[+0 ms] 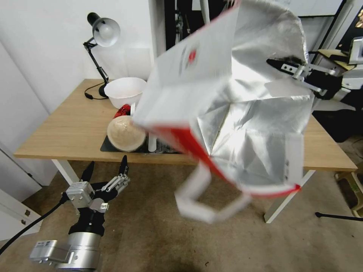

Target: Pick up the food delivery bag from the floor and place it on the table.

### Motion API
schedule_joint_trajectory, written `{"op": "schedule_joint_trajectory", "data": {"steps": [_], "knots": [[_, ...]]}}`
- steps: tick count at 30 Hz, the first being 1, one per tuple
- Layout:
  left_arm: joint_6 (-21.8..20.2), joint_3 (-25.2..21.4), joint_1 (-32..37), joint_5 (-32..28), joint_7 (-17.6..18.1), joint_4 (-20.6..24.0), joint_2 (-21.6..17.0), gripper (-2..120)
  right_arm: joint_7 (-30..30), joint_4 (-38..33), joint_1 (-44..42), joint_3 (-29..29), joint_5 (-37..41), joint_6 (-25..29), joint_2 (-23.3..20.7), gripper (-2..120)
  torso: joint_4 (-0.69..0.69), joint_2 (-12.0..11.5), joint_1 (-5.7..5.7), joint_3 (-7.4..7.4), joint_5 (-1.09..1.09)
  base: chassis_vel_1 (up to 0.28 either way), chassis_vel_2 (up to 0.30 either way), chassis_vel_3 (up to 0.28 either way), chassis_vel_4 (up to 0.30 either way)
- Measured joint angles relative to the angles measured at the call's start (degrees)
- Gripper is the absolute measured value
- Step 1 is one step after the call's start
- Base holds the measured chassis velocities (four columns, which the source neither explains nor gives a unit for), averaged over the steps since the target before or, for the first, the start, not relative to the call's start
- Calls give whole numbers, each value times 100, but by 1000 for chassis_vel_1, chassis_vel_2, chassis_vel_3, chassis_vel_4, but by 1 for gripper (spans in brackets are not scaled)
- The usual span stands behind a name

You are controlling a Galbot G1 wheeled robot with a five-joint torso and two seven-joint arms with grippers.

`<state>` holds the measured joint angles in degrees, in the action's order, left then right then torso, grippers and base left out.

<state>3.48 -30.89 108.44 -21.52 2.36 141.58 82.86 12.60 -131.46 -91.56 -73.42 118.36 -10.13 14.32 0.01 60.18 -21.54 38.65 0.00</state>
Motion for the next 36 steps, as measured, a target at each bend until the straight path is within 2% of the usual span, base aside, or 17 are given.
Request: {"op": "schedule_joint_trajectory", "data": {"steps": [2,4,5,9,27,36], "knots": [[-25,84,-64,-9,-1,-78,-132,100,884,-100,61,46,336,308,166,0,-3,0,0,0,0,0,0,0,0],[-35,144,-98,-16,-2,-131,-231,100,1454,-131,181,61,614,548,282,0,-2,-1,0,-1,0,0,0,0,0],[-35,144,-98,-16,-2,-131,-231,100,1454,-131,181,61,614,548,282,0,-2,-1,0,-1,0,0,0,0,0],[-51,158,-118,-36,-2,-151,-308,100,2058,-9,332,157,722,881,349,0,0,-1,0,-1,0,0,0,0,0],[-12,206,12,149,-10,-95,-211,100,2953,680,442,483,736,722,647,0,0,-2,1,-1,0,0,0,0,0],[10,240,23,214,-14,-94,-169,100,3061,907,447,692,645,457,827,0,-1,-2,1,-1,0,0,0,0,0]]}}
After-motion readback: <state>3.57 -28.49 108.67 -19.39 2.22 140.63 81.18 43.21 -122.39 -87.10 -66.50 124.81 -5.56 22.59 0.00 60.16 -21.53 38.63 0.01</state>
